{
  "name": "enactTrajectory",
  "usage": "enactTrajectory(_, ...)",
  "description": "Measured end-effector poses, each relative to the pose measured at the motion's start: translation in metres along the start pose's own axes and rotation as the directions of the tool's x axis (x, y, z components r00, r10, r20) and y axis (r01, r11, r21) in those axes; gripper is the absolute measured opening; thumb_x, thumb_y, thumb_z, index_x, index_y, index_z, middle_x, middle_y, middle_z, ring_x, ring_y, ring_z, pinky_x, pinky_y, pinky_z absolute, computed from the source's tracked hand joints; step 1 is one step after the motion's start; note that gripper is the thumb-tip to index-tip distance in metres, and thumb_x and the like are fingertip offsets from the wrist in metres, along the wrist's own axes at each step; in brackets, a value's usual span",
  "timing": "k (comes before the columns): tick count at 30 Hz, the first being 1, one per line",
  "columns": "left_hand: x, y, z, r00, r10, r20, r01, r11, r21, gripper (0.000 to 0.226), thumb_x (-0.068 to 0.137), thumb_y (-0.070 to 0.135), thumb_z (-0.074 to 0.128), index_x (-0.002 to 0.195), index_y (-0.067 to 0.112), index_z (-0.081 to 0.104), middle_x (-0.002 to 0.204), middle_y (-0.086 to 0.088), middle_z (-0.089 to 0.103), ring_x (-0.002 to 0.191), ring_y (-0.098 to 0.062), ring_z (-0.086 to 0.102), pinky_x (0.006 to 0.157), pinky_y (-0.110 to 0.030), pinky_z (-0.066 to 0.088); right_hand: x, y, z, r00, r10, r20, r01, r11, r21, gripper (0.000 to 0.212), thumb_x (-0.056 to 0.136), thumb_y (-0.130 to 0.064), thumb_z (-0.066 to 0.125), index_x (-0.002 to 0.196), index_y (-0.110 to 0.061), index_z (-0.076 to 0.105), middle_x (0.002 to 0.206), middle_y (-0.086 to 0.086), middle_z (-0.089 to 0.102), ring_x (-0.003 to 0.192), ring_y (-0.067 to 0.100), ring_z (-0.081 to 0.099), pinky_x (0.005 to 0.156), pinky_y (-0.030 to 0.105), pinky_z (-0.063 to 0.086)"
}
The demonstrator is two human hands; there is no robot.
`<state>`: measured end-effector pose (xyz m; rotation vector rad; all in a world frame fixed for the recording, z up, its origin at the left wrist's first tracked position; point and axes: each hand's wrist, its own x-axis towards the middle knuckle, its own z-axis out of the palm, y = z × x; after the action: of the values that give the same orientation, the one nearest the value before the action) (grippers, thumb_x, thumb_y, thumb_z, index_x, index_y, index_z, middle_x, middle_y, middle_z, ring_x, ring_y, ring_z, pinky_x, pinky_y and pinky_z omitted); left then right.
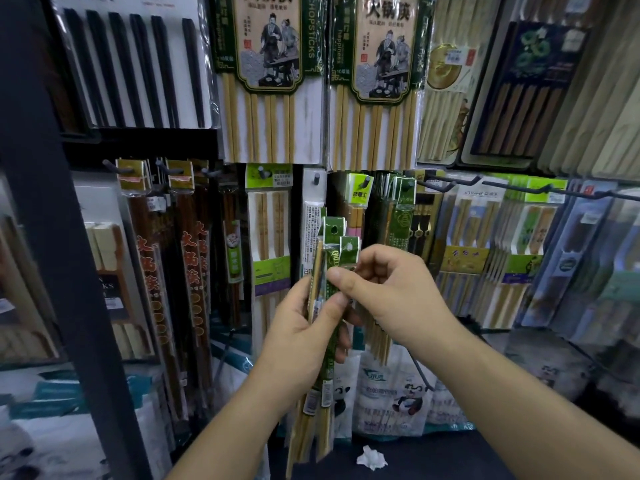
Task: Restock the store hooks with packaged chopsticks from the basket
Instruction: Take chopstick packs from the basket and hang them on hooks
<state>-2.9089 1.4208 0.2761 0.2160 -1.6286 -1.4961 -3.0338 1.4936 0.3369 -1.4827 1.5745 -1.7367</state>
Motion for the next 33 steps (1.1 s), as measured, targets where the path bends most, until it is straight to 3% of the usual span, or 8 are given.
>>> enactTrajectory(5, -0.002, -0.004, 0.0, 0.999, -0.029, 0.014, 0.028, 0.998, 0.052, 0.013, 0.106, 0.032, 0.05, 0.112, 0.032, 0.061, 0.081, 0.002, 0.065, 0.065, -0.017, 0.058, 0.054, -0.029, 0.051, 0.002, 0.0, -0.001, 0.997, 0.066, 0.03, -0.065, 0.997, -0.049, 0.018, 0.087, -0.024, 0.08, 0.09, -0.009, 0.07, 0.067, -0.001, 0.063, 0.059, 0.017, 0.06, 0.06, 0.031, 0.058)
enactTrajectory(10, -0.002, 0.001, 0.001, 0.995, -0.092, 0.047, 0.094, 0.994, -0.052, 0.021, 0.104, 0.025, 0.047, 0.12, 0.022, 0.06, 0.09, -0.002, 0.07, 0.072, -0.018, 0.064, 0.057, -0.029, 0.054, 0.003, -0.002, -0.005, 0.99, 0.12, 0.078, -0.125, 0.99, 0.064, 0.024, 0.093, -0.013, 0.073, 0.095, 0.007, 0.06, 0.065, 0.015, 0.054, 0.049, 0.023, 0.051, 0.048, 0.031, 0.048)
enactTrajectory(15, -0.003, 0.004, 0.006, 0.995, -0.105, 0.006, 0.104, 0.987, -0.126, 0.021, 0.108, 0.013, 0.042, 0.125, 0.016, 0.054, 0.092, -0.006, 0.075, 0.078, -0.023, 0.071, 0.066, -0.04, 0.063, 0.002, 0.0, -0.009, 0.983, 0.169, 0.078, -0.179, 0.971, 0.158, 0.018, 0.092, -0.01, 0.072, 0.093, 0.004, 0.061, 0.067, 0.012, 0.058, 0.05, 0.022, 0.05, 0.045, 0.03, 0.047)
enactTrajectory(19, -0.001, 0.003, 0.006, 0.99, -0.09, -0.105, 0.083, 0.994, -0.074, 0.019, 0.109, 0.016, 0.042, 0.118, 0.022, 0.058, 0.098, 0.001, 0.078, 0.088, -0.014, 0.076, 0.068, -0.025, 0.061, 0.004, 0.002, -0.01, 0.993, 0.102, -0.057, -0.1, 0.994, 0.034, 0.012, 0.09, -0.018, 0.075, 0.088, -0.009, 0.069, 0.069, -0.002, 0.066, 0.06, 0.008, 0.059, 0.057, 0.026, 0.053)
enactTrajectory(22, 0.003, 0.003, -0.001, 0.986, -0.06, -0.156, 0.047, 0.995, -0.086, 0.014, 0.11, 0.016, 0.041, 0.117, 0.014, 0.053, 0.094, -0.004, 0.077, 0.085, -0.021, 0.075, 0.071, -0.031, 0.062, 0.009, -0.002, -0.017, 0.982, 0.028, -0.185, -0.033, 0.999, -0.023, 0.009, 0.092, -0.027, 0.072, 0.086, -0.021, 0.073, 0.069, -0.013, 0.065, 0.065, 0.0, 0.059, 0.064, 0.02, 0.05)
enactTrajectory(28, 0.001, 0.0, -0.009, 0.981, -0.139, -0.134, 0.139, 0.99, -0.009, 0.052, 0.109, 0.024, 0.043, 0.155, 0.008, 0.023, 0.074, 0.003, 0.063, 0.062, -0.014, 0.057, 0.062, -0.035, 0.06, 0.025, -0.023, -0.035, 0.929, -0.035, -0.369, 0.039, 0.999, 0.004, 0.03, 0.1, -0.032, 0.062, 0.073, -0.034, 0.075, 0.075, 0.005, 0.054, 0.066, 0.017, 0.048, 0.057, 0.027, 0.045)
enactTrajectory(30, 0.0, 0.002, -0.006, 0.98, -0.163, -0.111, 0.163, 0.987, -0.007, 0.039, 0.109, 0.026, 0.043, 0.146, 0.016, 0.036, 0.073, 0.003, 0.059, 0.057, -0.014, 0.052, 0.053, -0.032, 0.054, 0.032, -0.025, -0.038, 0.918, -0.038, -0.396, 0.036, 0.999, -0.013, 0.031, 0.1, -0.032, 0.062, 0.072, -0.031, 0.073, 0.074, 0.005, 0.052, 0.068, 0.018, 0.048, 0.064, 0.034, 0.046)
enactTrajectory(33, -0.001, 0.004, -0.006, 0.976, -0.202, -0.081, 0.201, 0.979, -0.021, 0.007, 0.108, 0.027, 0.046, 0.111, 0.028, 0.053, 0.073, 0.002, 0.052, 0.051, -0.01, 0.037, 0.045, -0.027, 0.027, 0.041, -0.025, -0.04, 0.906, -0.013, -0.424, -0.006, 0.999, -0.043, 0.034, 0.1, -0.033, 0.062, 0.067, -0.03, 0.071, 0.063, -0.007, 0.05, 0.063, 0.009, 0.049, 0.07, 0.03, 0.046)
